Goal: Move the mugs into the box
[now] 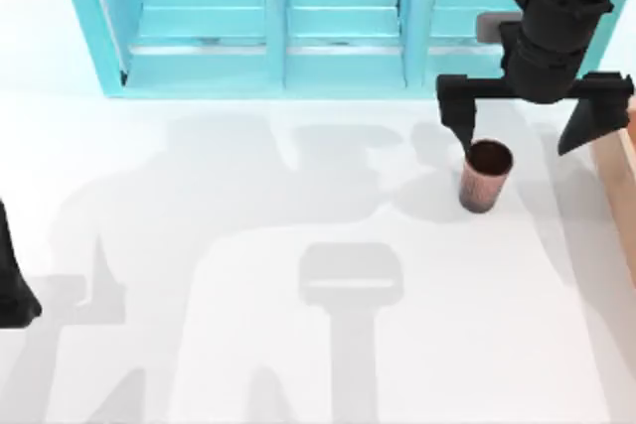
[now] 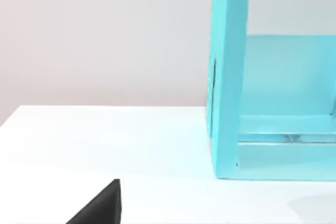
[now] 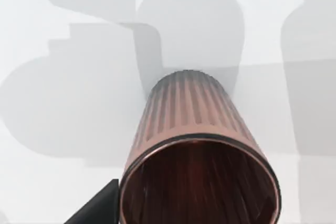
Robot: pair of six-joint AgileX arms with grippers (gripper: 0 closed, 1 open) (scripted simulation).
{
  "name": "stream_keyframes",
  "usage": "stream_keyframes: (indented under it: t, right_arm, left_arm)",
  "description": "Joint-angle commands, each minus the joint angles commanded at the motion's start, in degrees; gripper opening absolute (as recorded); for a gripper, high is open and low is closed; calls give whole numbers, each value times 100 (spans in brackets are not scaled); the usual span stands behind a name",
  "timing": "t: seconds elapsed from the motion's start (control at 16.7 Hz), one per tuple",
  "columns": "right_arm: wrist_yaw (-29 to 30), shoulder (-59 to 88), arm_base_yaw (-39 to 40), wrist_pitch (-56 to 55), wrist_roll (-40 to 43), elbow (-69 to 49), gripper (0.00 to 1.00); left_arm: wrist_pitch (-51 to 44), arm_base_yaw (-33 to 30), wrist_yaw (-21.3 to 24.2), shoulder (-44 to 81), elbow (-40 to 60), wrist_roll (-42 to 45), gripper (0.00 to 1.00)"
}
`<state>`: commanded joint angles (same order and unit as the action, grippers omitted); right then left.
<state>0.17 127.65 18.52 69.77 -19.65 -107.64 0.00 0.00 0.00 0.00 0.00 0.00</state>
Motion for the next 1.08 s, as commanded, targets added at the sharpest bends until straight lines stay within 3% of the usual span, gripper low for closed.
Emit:
stream_keyframes:
  t: [0.18,0.48,1.08]
  right_arm:
    - [1,50,11,-602,-11,578,100]
    - [1,59,13,-700,-13,673,100]
    - [1,59,13,-700,-13,673,25]
  left_arm:
    - [0,0,0,0,0,0,100]
    - [0,0,0,0,0,0,100]
    - [0,0,0,0,0,0,100]
